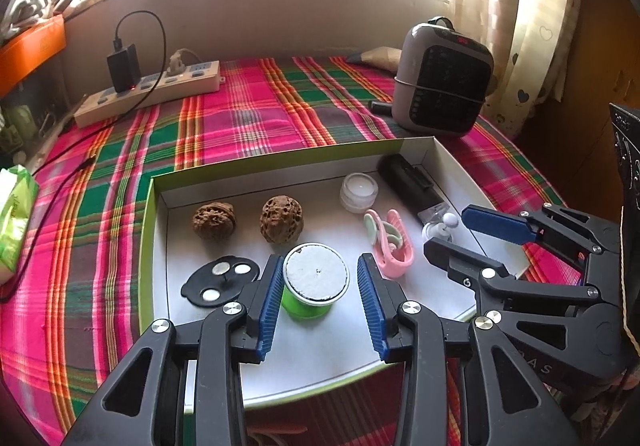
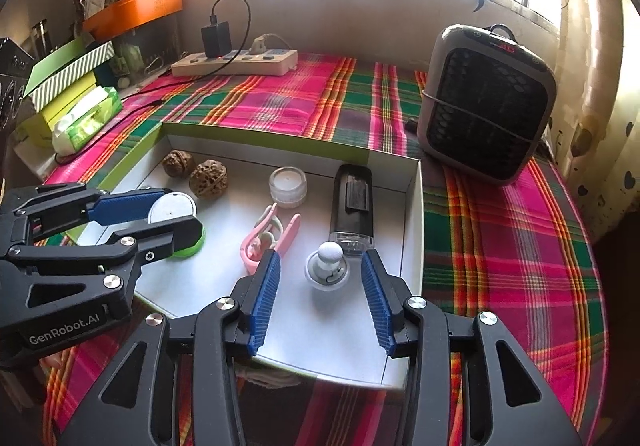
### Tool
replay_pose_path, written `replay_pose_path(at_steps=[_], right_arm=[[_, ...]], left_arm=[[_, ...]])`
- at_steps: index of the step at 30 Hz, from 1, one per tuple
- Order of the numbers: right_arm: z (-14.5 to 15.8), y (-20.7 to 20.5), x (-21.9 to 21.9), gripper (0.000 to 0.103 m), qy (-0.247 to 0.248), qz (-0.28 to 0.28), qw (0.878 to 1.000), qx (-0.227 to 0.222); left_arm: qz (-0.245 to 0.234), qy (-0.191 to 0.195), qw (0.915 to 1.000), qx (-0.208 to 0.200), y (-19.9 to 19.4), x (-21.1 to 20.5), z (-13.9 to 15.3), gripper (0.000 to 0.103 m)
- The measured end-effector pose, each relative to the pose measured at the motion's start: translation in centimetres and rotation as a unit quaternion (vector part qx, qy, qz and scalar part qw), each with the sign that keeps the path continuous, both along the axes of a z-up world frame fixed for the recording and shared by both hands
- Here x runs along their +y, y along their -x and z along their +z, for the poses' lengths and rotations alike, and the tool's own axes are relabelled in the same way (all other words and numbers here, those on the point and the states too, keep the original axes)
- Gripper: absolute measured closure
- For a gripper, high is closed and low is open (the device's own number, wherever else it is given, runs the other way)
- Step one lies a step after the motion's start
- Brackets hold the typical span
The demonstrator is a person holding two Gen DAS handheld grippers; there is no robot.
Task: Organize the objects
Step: 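Withdraw both open tools from the box toward the pink hook and white cable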
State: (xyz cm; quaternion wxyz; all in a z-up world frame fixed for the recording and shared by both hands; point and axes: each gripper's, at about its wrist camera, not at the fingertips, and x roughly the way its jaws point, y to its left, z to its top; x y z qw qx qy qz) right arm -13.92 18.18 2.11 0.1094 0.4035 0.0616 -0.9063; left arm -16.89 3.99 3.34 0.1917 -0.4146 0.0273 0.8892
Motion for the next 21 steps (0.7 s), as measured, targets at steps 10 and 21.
replay_pose_path(at_steps=[10,21], right_arm=[[0.6,-1.2,-0.2,0.059,0.004,0.001,1.0,0.009],[1.5,-3.5,0.1,0.059,0.017,0.002,1.0,0.025]], left_arm=[[0.0,0.003,1.0,0.009,-1.3,-0.1,0.6,0.067],[0.013,-0.006,0.9996,0.025,-3.6,-1.4,1.6,0.067]])
